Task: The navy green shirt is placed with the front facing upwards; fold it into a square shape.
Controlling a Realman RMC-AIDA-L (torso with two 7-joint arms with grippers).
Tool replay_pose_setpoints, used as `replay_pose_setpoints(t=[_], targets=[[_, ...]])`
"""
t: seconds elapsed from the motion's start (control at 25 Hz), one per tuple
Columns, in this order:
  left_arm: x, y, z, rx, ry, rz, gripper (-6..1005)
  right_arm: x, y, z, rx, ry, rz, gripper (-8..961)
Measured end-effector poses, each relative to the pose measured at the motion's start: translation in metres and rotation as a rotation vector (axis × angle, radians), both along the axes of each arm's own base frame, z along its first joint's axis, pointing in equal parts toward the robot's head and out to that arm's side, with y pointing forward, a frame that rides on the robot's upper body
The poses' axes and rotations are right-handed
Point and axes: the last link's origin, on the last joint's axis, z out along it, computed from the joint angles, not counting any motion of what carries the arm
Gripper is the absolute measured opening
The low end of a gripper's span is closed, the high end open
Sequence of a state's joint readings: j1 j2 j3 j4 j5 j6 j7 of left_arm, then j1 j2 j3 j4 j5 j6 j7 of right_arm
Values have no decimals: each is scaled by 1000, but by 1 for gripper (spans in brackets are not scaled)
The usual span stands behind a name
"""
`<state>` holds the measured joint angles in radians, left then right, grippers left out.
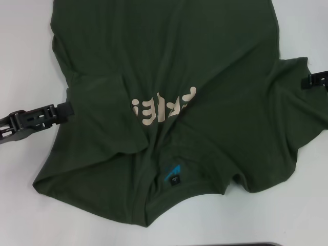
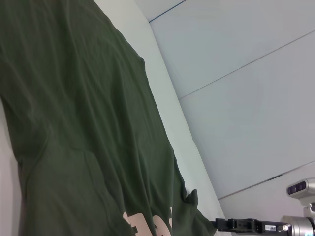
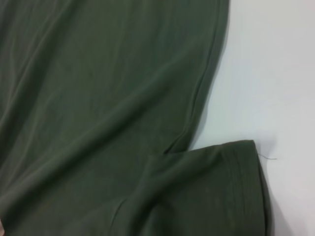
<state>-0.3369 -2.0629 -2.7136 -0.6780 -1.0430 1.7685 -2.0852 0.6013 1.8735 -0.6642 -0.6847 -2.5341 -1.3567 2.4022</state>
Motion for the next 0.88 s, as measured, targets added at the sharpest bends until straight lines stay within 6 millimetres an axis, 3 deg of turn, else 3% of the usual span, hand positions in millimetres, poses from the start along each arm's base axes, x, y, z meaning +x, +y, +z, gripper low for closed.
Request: replay_pose_setpoints(t=[0.88], targets=[[-1,0,-1,3,2,7,656,-6,4,-14,-8,24,4,863]])
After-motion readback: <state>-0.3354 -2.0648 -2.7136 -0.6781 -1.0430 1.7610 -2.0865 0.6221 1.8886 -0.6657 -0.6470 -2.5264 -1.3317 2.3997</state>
